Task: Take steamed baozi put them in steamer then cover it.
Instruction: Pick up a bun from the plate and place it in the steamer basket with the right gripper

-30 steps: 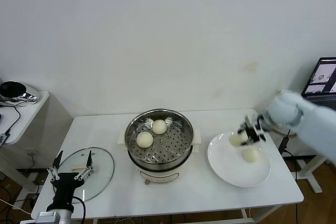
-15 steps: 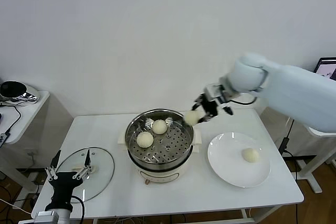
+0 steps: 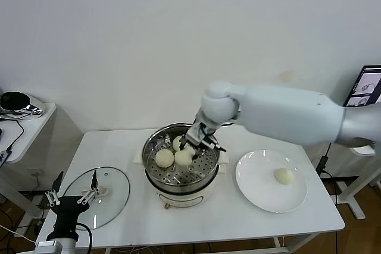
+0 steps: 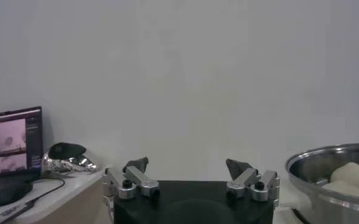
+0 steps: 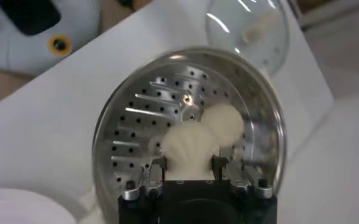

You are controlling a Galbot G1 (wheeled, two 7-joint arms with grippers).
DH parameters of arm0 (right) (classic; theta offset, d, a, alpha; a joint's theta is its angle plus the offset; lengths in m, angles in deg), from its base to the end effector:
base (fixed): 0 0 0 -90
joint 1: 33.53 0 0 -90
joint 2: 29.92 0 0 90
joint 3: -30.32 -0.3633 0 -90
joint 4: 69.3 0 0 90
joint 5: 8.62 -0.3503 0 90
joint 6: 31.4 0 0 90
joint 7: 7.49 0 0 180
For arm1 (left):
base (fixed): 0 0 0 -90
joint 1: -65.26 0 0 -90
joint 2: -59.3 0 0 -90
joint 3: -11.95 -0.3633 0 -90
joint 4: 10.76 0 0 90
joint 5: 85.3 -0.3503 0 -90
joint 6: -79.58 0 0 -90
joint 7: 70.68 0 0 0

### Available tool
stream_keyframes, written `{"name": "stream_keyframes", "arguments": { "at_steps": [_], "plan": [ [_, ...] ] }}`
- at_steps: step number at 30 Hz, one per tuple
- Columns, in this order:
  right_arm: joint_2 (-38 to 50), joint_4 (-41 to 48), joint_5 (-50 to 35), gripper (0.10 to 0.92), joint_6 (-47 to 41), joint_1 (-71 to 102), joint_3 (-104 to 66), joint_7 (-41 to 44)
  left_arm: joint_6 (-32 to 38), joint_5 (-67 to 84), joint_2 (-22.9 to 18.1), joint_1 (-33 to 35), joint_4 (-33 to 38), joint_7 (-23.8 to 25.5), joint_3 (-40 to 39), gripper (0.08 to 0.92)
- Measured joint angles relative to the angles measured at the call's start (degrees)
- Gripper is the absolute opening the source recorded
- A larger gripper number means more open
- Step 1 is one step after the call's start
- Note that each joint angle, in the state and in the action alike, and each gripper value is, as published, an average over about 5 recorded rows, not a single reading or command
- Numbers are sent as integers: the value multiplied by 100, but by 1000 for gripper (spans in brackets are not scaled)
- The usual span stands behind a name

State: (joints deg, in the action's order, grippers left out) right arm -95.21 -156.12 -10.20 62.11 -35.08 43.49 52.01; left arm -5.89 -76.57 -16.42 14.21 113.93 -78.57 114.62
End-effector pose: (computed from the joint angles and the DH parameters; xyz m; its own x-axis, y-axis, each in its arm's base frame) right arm 0.4920 0.1494 -0.0664 -0.1267 -0.2831 0.9507 -0.3988 -0.8630 -0.3102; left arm 0.1285 0.1017 -0.2881 -0.9860 -0.1552 -0.0611 -0.1635 0.9716 0.1711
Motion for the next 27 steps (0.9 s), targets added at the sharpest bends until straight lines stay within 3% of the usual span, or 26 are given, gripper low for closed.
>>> {"name": "stream_keyframes", "arguments": {
  "at_steps": [14, 23, 27],
  "plan": [
    [-291, 32, 698, 504, 684, 286, 187, -125, 12, -7, -48, -14, -22, -3, -31, 823],
    [-187, -84, 655, 744, 767, 110, 77, -89, 13, -7, -39, -20, -12, -2, -29, 823],
    [28, -166, 428, 811, 668, -100, 16, 48, 13, 7, -6, -44, -2, -1, -30, 823]
  ]
}}
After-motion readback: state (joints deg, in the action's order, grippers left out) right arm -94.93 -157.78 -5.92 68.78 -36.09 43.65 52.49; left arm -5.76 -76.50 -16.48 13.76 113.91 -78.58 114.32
